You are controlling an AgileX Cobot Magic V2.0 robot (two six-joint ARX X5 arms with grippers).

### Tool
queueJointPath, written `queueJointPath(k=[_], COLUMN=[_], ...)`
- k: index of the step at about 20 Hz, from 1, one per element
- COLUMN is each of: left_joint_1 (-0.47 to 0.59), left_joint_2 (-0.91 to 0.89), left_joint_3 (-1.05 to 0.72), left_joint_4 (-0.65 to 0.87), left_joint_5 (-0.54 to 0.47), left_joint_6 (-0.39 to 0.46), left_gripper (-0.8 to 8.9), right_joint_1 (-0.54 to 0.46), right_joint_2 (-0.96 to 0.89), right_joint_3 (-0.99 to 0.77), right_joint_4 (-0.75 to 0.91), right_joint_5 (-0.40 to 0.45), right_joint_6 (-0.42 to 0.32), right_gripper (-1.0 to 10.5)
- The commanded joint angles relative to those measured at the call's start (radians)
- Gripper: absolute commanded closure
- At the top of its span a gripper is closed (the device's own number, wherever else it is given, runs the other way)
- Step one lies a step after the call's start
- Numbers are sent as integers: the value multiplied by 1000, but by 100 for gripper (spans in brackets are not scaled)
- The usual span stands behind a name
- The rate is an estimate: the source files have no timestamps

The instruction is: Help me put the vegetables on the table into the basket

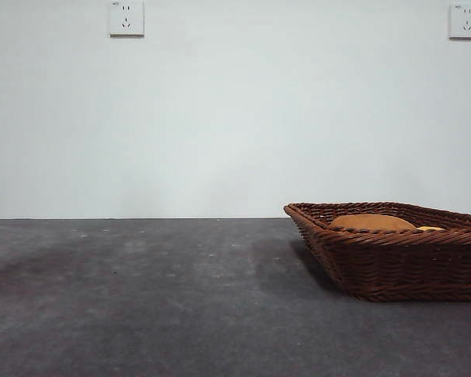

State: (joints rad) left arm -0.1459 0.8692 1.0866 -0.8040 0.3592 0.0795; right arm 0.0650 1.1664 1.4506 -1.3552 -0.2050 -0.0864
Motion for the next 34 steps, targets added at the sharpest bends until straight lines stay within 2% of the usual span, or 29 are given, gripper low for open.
queueJointPath(k=[1, 2, 4, 5, 8, 11, 17, 23, 29, 34], left_joint_1=[2, 5, 35, 52, 118, 168, 182, 173, 172, 172], left_joint_2=[-1, -12, -63, -100, -286, -461, -709, -826, -865, -855], left_joint_3=[2, 1, -3, -17, -165, -405, -836, -1056, -1078, -1078], left_joint_4=[51, 65, 95, 123, 319, 535, 727, 749, 630, 638], left_joint_5=[-18, -66, -245, -279, -263, -307, -307, -307, -307, -294], left_joint_6=[33, 48, 101, 117, 121, 120, -39, -124, -138, -163], left_gripper=[817, 817, 817, 817, 817, 817, 817, 817, 817, 817], right_joint_1=[1, 1, 1, 1, 1, 1, 1, 0, 0, 0], right_joint_2=[20, 30, 44, 48, 53, 55, 55, 55, 55, 55], right_joint_3=[-6, -6, -6, -6, -6, -6, -6, -6, -6, -6], right_joint_4=[-21, -21, -21, -21, -21, -21, -21, -21, -21, -21], right_joint_5=[4, 4, 5, 4, 5, 5, 5, 5, 5, 5], right_joint_6=[3, 3, 3, 3, 3, 3, 3, 3, 3, 3], right_gripper=[946, 946, 946, 946, 946, 946, 946, 946, 946, 946])
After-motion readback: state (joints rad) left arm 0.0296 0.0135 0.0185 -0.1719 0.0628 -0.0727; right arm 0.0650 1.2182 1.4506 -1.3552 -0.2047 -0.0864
